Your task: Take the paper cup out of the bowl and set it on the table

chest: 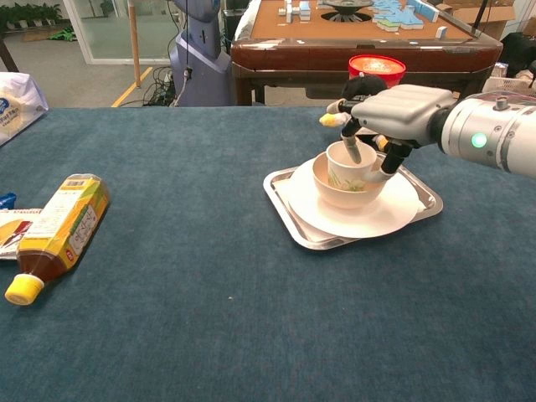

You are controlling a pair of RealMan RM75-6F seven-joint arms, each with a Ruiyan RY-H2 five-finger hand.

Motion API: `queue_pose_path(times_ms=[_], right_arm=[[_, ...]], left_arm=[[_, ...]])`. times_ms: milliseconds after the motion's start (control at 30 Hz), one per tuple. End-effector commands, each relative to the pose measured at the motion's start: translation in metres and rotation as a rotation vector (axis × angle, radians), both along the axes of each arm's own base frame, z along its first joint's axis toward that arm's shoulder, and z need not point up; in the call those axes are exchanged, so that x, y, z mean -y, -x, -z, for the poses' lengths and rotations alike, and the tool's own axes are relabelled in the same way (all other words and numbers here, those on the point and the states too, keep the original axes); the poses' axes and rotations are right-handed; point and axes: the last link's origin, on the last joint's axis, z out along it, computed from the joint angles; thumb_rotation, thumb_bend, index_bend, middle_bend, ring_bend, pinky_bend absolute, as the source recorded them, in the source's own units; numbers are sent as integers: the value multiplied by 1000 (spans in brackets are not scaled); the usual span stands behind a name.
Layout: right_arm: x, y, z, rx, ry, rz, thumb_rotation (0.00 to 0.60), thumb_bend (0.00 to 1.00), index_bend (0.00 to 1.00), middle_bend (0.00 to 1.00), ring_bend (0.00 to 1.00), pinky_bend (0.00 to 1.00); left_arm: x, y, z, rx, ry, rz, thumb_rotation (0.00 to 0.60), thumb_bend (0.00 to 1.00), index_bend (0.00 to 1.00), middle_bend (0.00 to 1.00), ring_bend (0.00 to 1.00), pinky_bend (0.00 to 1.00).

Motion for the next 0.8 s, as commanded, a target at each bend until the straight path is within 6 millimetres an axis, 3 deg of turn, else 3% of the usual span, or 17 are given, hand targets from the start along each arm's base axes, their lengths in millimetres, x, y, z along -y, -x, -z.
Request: queue_pose_path(times_ms=[33,800], right_arm=[[0,0,2,-1,-2,0,600,406,488,21,0,151],[2,-3,4,8,14,-18,600,475,577,21,0,151]], left_arm=[[0,0,0,0,1,0,600,129,400,309,327,531],[1,1,-1,8,4,-5,600,129,399,309,327,531]])
